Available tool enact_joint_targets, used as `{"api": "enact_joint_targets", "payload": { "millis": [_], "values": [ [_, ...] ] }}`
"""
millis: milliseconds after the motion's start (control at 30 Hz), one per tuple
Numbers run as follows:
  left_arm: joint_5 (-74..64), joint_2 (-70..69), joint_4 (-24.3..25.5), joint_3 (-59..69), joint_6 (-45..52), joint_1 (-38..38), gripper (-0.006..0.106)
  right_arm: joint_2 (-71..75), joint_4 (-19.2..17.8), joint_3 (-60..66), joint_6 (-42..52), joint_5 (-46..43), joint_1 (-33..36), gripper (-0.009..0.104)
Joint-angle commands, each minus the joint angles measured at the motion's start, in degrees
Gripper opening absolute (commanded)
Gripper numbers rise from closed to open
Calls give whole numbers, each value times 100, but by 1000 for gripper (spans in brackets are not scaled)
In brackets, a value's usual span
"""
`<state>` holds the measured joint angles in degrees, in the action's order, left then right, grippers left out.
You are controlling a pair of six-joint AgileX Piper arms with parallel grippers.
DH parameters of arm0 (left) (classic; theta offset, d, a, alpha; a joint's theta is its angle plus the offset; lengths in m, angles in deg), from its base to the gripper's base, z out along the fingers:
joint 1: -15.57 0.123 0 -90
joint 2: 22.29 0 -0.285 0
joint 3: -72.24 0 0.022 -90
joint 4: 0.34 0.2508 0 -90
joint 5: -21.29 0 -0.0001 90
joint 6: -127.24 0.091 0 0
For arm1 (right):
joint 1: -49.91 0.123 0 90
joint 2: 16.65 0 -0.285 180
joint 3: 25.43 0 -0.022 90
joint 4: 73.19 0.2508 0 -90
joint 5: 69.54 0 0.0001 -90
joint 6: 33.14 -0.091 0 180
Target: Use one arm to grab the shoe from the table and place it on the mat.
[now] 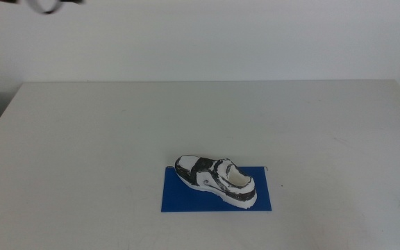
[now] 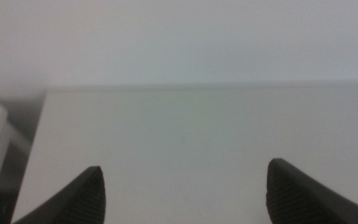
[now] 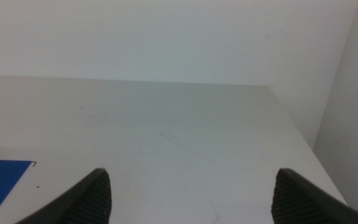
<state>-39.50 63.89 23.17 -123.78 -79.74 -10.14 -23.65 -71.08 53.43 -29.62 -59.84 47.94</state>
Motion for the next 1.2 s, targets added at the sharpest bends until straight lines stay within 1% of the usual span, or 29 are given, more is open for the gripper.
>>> {"api": "enact_joint_targets", "payload": {
  "millis": [0,167,267,367,467,633,733,867,900,1000,1167],
  "values": [
    [1240,-680,9,514,70,263,85,116,-49,-54,72,-455,-27,66],
    [3240,-2095,40,2627,77,857,85,116,-49,-54,72,-455,-27,66],
    [4055,-2847,-43,3754,77,1407,85,116,-49,-54,72,-455,-27,66],
    [4490,-3518,-254,4715,174,1927,85,116,-49,-54,72,-455,-27,66],
    [4761,-4123,-406,5579,626,2291,85,116,-49,-54,72,-455,-27,66],
    [5230,-5314,-681,6679,1309,2571,85,116,-49,-54,72,-455,-27,66],
    [5427,-5958,-1120,7246,1744,2684,85,116,-49,-54,72,-455,-27,66],
    [5595,-6738,-2292,7871,2907,2935,85,116,-49,-54,72,-455,-27,66],
    [5581,-6900,-2491,8013,3167,2988,85,116,-49,-54,72,-455,-27,66],
    [5587,-7339,-2531,8391,3487,3043,85,116,-49,-54,72,-455,-27,66],
    [5587,-7965,-2517,8909,3369,3043,85,116,-49,-54,72,-455,-27,66]
  ]
}}
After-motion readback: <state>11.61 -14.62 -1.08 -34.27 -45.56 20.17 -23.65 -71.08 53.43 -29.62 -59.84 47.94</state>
